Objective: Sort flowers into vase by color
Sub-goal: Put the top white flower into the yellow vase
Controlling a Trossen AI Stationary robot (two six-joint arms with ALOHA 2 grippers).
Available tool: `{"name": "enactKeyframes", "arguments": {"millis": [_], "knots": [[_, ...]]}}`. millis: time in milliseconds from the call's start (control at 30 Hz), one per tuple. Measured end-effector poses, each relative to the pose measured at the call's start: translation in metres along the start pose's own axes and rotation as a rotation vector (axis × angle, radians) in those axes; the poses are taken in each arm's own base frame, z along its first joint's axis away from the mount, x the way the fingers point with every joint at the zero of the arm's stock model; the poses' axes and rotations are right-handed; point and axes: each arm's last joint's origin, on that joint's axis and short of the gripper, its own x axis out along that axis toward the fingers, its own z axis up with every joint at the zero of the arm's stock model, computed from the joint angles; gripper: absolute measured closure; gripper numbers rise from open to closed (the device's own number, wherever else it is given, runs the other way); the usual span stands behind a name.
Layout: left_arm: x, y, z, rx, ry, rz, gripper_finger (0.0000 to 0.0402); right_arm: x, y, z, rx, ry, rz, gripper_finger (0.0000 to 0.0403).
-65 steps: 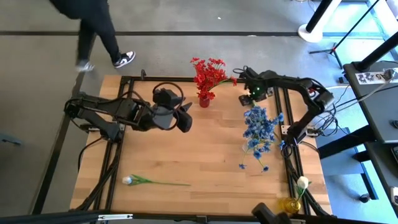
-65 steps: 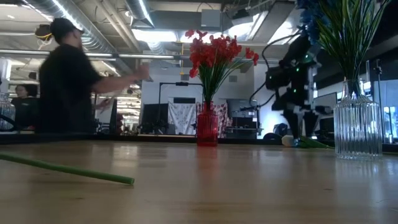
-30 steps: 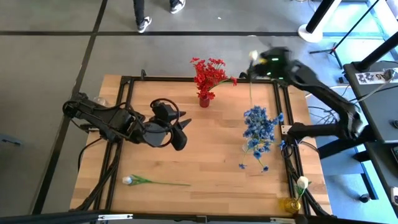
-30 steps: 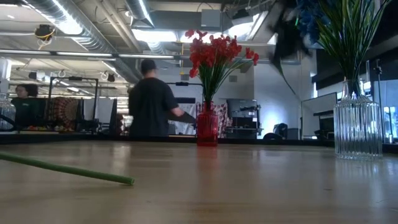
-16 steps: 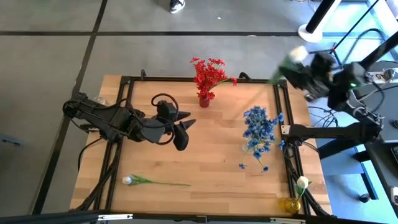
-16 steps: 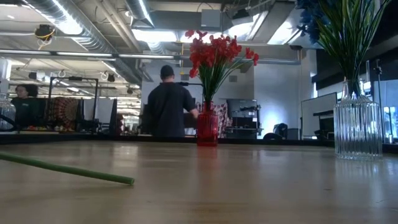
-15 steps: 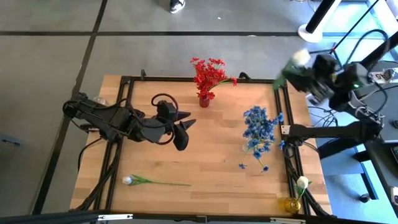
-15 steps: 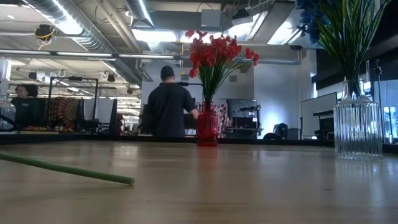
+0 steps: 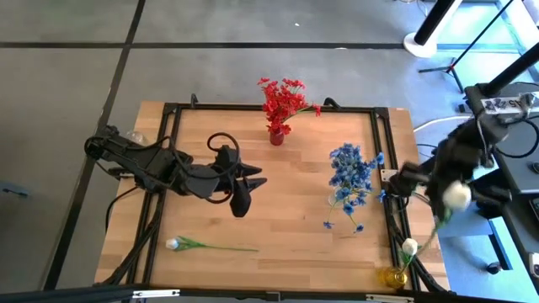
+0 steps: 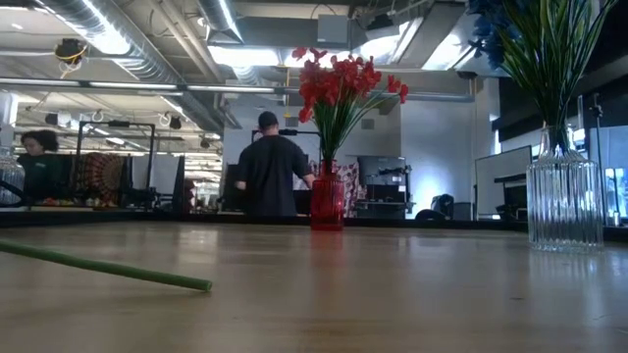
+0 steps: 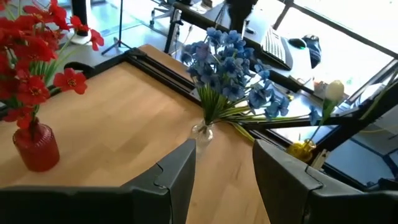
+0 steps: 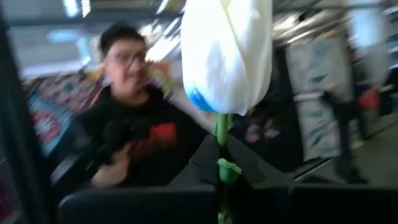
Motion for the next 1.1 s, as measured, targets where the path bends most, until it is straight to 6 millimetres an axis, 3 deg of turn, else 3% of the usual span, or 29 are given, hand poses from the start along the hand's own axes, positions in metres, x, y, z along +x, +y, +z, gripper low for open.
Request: {"name": "enactKeyframes", "arguments": {"millis": [167, 633, 867, 1100], "knots": [[-0.001, -0.001, -0.001, 0.001, 0.002, -0.006, 0.0246, 0.022, 0.014, -0.028, 0.048, 0.168, 0.097, 0.0401], [-0.001, -0.005, 0.001, -0.108, 0.001, -0.058, 0.0246, 0.045, 0.050, -0.086, 0.045, 0.486, -0.084, 0.0401], [-0.002, -0.006, 0.001, -0.118, 0.003, -0.069, 0.0246, 0.051, 0.060, -0.118, 0.045, 0.494, -0.109, 0.0401], [-0.002, -0.005, 0.002, -0.163, -0.017, -0.049, 0.0246, 0.052, 0.066, -0.124, 0.045, 0.435, -0.123, 0.0401]]}}
